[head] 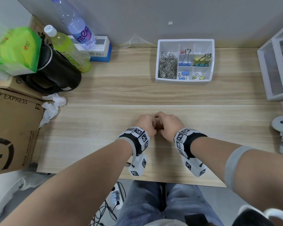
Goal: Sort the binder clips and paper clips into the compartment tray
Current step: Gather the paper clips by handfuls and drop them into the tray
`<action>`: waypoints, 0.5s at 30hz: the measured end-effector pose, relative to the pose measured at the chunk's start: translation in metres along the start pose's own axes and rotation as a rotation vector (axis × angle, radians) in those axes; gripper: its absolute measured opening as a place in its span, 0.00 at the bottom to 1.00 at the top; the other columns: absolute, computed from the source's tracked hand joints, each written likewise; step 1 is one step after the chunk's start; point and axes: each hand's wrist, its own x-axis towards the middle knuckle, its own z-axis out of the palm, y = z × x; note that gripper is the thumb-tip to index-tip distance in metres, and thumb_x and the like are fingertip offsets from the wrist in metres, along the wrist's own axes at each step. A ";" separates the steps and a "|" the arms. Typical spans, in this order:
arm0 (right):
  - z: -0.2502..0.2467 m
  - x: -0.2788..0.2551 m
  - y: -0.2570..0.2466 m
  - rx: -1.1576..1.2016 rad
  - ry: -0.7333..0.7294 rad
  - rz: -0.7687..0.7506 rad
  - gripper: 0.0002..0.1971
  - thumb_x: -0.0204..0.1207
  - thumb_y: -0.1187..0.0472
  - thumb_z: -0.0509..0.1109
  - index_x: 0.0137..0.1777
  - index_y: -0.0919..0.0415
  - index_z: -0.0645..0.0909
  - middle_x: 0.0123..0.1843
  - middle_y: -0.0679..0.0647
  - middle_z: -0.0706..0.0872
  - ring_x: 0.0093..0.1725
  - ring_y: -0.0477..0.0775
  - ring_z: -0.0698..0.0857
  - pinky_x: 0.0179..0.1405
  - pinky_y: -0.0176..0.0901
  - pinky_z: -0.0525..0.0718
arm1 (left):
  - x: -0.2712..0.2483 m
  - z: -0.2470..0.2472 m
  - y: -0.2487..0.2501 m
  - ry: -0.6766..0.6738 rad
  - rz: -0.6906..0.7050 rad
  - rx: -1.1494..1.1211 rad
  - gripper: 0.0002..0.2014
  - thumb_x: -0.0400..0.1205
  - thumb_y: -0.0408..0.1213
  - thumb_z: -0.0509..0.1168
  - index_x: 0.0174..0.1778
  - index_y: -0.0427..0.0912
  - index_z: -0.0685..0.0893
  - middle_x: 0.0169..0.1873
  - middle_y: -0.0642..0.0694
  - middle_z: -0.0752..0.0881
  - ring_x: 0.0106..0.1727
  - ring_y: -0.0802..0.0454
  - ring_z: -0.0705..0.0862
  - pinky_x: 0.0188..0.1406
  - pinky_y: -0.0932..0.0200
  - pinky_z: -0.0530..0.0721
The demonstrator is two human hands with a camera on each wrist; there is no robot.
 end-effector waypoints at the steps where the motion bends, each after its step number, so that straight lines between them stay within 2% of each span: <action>1: 0.001 0.001 0.000 0.012 -0.001 -0.002 0.29 0.70 0.67 0.71 0.72 0.54 0.72 0.55 0.59 0.89 0.56 0.65 0.85 0.54 0.55 0.85 | 0.000 0.000 0.001 -0.002 -0.002 0.017 0.06 0.69 0.25 0.68 0.33 0.40 0.87 0.36 0.42 0.90 0.44 0.45 0.88 0.47 0.53 0.88; 5: 0.001 0.003 0.000 0.031 0.002 0.005 0.29 0.69 0.69 0.71 0.70 0.54 0.73 0.57 0.59 0.88 0.57 0.65 0.85 0.55 0.55 0.85 | 0.001 0.003 0.004 -0.002 -0.021 0.105 0.07 0.69 0.30 0.69 0.34 0.45 0.79 0.39 0.43 0.88 0.44 0.45 0.86 0.43 0.54 0.86; 8: 0.001 0.003 -0.001 0.034 0.010 0.009 0.28 0.70 0.68 0.72 0.71 0.54 0.73 0.58 0.60 0.88 0.58 0.64 0.85 0.57 0.54 0.84 | 0.000 0.003 0.005 0.033 -0.048 0.140 0.04 0.72 0.30 0.69 0.38 0.43 0.83 0.42 0.44 0.87 0.45 0.46 0.85 0.41 0.57 0.84; 12: 0.001 0.006 -0.001 0.044 0.018 0.004 0.28 0.70 0.69 0.71 0.71 0.53 0.74 0.57 0.59 0.88 0.57 0.63 0.86 0.57 0.54 0.85 | 0.003 0.004 0.008 0.009 -0.058 0.144 0.07 0.73 0.27 0.65 0.40 0.40 0.87 0.41 0.45 0.89 0.43 0.47 0.85 0.38 0.59 0.81; 15: 0.000 0.007 -0.001 0.048 0.031 0.001 0.28 0.70 0.69 0.71 0.70 0.54 0.75 0.56 0.59 0.89 0.57 0.64 0.86 0.56 0.55 0.85 | 0.005 0.002 0.009 -0.007 -0.071 0.121 0.08 0.73 0.27 0.65 0.44 0.38 0.88 0.43 0.43 0.89 0.44 0.47 0.85 0.43 0.57 0.86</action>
